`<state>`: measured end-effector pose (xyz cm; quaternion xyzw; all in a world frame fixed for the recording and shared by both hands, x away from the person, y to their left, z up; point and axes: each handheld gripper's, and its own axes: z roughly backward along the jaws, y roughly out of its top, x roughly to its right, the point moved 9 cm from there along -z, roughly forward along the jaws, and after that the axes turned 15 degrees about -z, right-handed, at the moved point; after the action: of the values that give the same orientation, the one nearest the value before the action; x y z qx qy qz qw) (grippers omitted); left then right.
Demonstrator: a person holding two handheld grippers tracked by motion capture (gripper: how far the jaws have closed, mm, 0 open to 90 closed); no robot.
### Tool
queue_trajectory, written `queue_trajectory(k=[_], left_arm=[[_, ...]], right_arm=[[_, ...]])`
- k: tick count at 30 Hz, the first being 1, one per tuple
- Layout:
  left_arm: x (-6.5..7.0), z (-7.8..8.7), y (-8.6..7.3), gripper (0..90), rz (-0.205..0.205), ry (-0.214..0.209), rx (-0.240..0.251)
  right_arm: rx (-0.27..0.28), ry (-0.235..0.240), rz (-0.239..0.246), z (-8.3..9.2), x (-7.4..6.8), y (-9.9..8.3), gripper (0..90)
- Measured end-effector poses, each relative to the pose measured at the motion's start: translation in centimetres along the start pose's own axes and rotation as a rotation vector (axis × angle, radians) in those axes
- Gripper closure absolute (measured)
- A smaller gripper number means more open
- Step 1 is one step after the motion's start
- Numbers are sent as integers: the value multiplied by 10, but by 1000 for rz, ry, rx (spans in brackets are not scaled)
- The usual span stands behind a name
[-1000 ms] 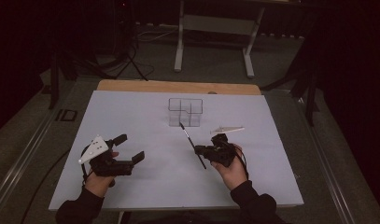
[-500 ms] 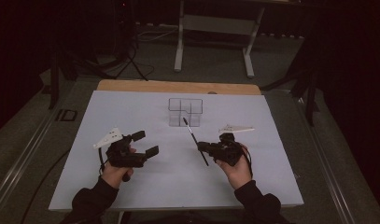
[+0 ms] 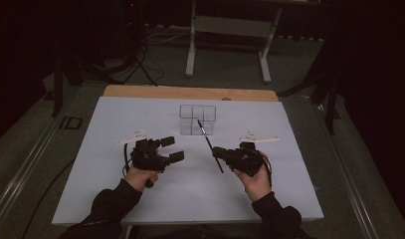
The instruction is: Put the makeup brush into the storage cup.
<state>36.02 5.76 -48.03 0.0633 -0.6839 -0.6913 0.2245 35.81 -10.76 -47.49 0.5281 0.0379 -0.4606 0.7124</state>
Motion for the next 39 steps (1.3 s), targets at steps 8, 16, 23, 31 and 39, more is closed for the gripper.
queue_trajectory(k=[8,16,23,31,39], left_arm=[[7,-15,3,192,-4,-52,0],[15,-26,15,369,15,-96,24],[12,-30,18,500,54,-103,32],[10,-32,20,677,87,-121,45],[14,-35,22,851,67,-145,32]], right_arm=[[17,52,37,0,-11,-3,856],[16,70,70,-3,-20,-7,856],[5,84,86,-6,-25,-10,856],[-8,97,106,-7,-29,-12,856],[-20,89,123,-9,-28,-14,853]])
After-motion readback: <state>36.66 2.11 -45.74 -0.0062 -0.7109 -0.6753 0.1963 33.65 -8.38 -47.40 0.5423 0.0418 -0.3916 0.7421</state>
